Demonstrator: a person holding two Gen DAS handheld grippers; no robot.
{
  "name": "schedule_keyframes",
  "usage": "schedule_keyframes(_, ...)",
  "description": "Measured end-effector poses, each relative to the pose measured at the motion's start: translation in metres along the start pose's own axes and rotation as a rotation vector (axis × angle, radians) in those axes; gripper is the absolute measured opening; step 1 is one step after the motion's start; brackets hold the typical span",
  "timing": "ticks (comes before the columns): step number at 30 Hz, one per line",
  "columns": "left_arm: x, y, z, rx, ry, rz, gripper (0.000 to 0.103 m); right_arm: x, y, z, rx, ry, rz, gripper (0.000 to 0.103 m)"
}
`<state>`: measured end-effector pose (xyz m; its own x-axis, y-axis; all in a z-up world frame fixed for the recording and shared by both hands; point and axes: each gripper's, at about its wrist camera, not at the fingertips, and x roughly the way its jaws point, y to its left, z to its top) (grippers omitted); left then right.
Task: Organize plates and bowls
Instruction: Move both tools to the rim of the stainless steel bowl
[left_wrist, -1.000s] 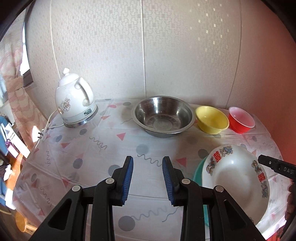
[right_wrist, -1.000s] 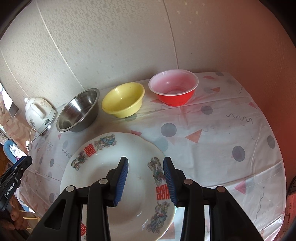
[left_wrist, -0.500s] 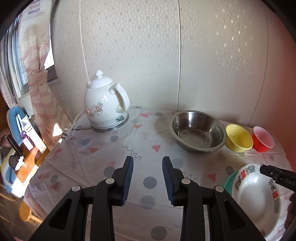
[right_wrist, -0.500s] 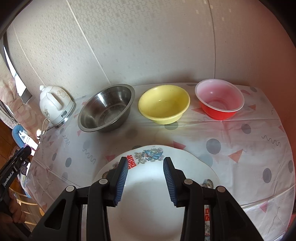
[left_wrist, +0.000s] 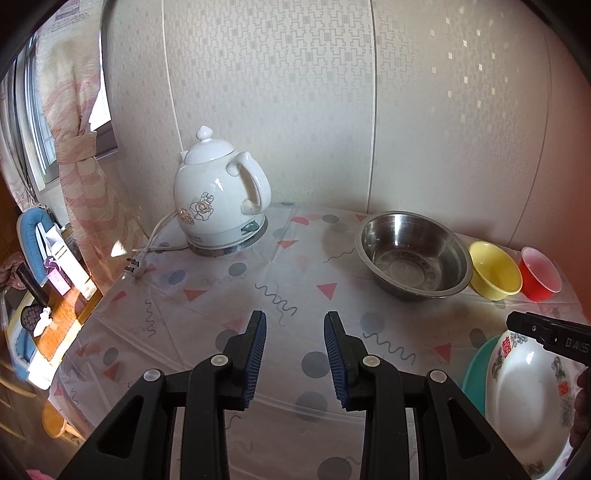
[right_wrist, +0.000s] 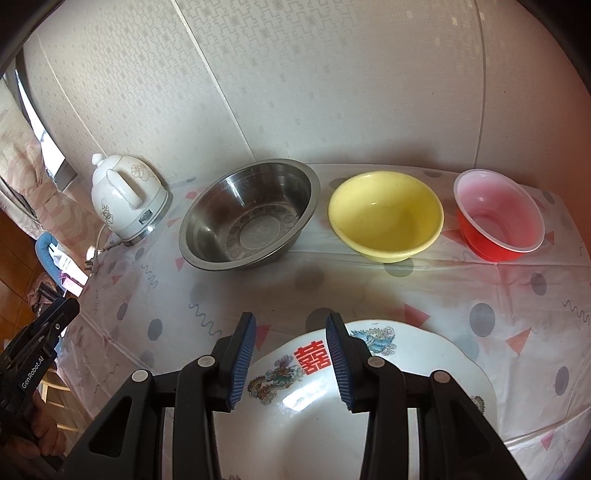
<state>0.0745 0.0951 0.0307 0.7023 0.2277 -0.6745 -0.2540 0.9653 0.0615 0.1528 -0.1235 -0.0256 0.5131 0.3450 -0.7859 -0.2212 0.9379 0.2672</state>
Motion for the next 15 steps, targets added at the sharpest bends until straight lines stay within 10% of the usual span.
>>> schedule_keyframes(15,0.023,-0.006,0.005,0.012,0.027,-0.010,0.033,0.034,0.014,0.024,0.032,0.059,0.073,0.040)
